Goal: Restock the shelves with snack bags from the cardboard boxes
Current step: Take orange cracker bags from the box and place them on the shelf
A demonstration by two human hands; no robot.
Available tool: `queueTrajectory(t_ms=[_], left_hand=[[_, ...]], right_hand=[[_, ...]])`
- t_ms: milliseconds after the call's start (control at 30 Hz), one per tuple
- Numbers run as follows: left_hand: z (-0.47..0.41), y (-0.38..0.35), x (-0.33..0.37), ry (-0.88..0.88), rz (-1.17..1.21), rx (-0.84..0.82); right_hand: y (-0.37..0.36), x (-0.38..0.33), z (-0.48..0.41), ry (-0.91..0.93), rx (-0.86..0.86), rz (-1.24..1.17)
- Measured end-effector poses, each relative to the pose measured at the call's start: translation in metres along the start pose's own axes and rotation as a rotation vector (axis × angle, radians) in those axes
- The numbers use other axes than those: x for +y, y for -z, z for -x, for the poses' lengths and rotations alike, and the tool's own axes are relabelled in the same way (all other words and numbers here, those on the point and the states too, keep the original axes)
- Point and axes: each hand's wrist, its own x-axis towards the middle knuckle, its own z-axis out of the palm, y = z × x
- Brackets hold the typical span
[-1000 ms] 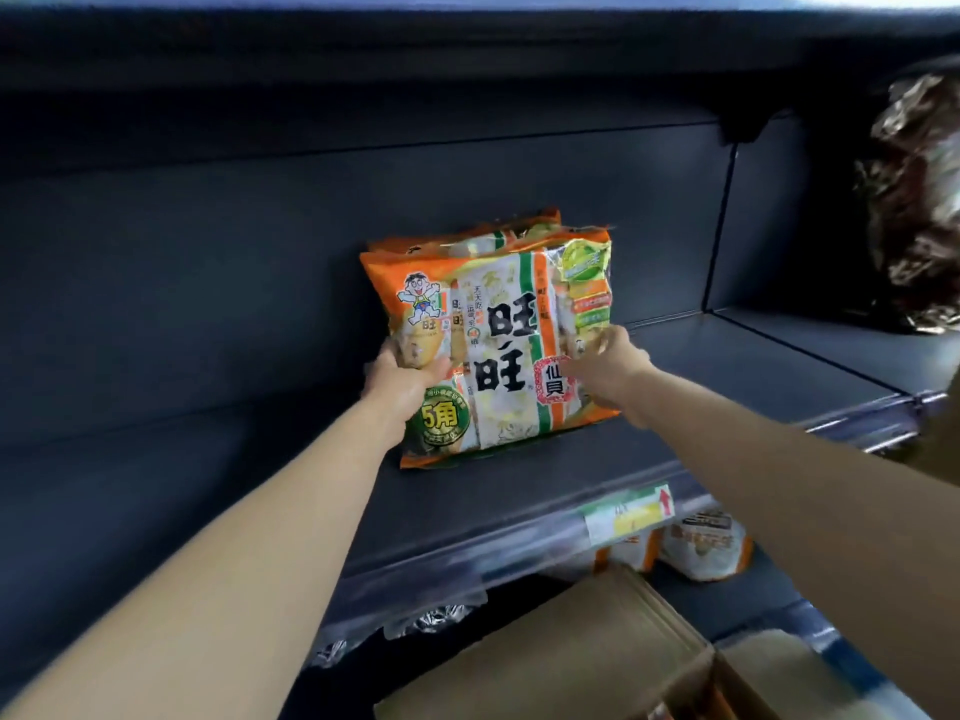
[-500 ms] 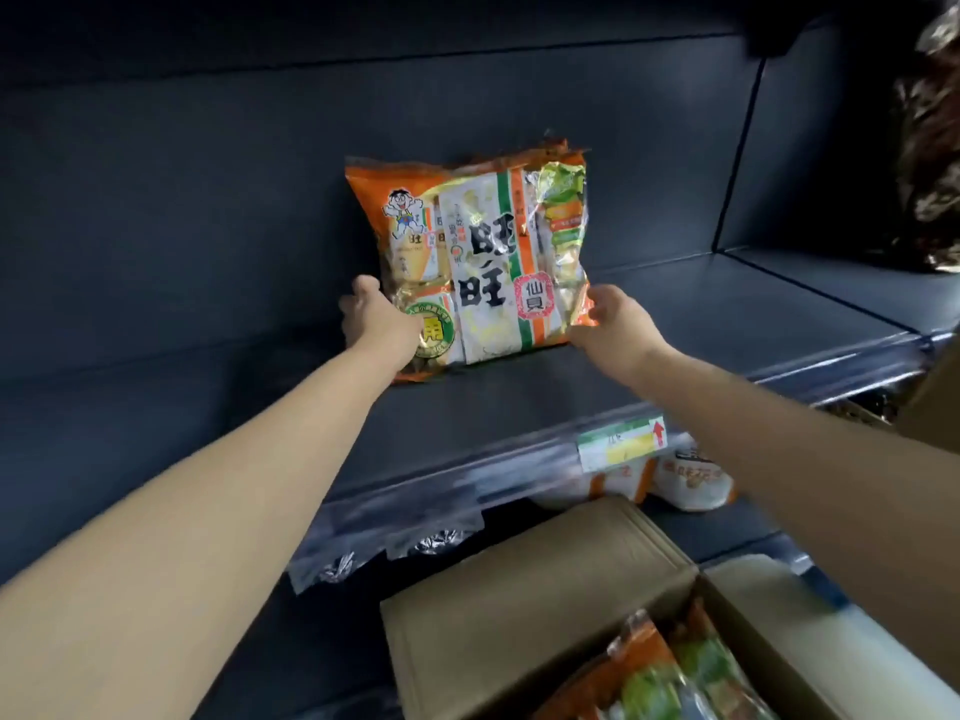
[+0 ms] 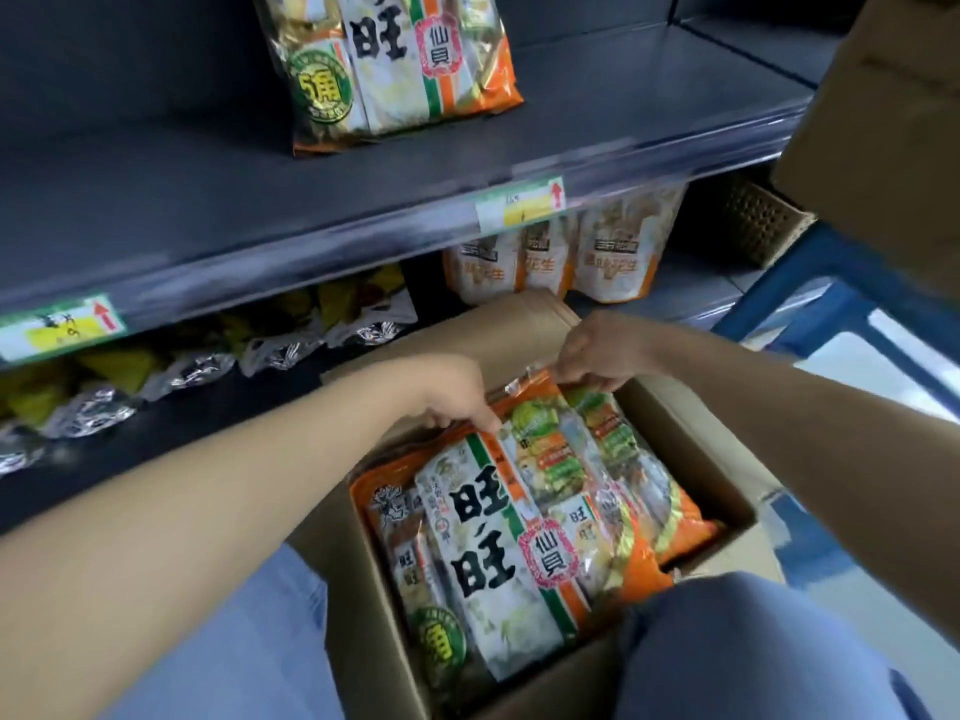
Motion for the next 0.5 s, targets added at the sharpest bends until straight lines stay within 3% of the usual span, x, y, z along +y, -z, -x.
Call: queueTrajectory(t_ms=[100,367,500], left_hand=[[-0.011,-0.023,-0.010,0.086,-0.032,-0.027],[-0.018,-0.037,-0.014,0.097,0.110,0.116],[-0.015,-0.025,-0.008,0.098,0.126,0.181]], right_hand=[[-0.026,0.025,-0.007,-0.066,-0.104,0.023],[-0.052,0.029,-0.012,-0.063,-0.080,-0.308],[-0.040,0.018,-0.003,0.079,-0.025,-0.505]])
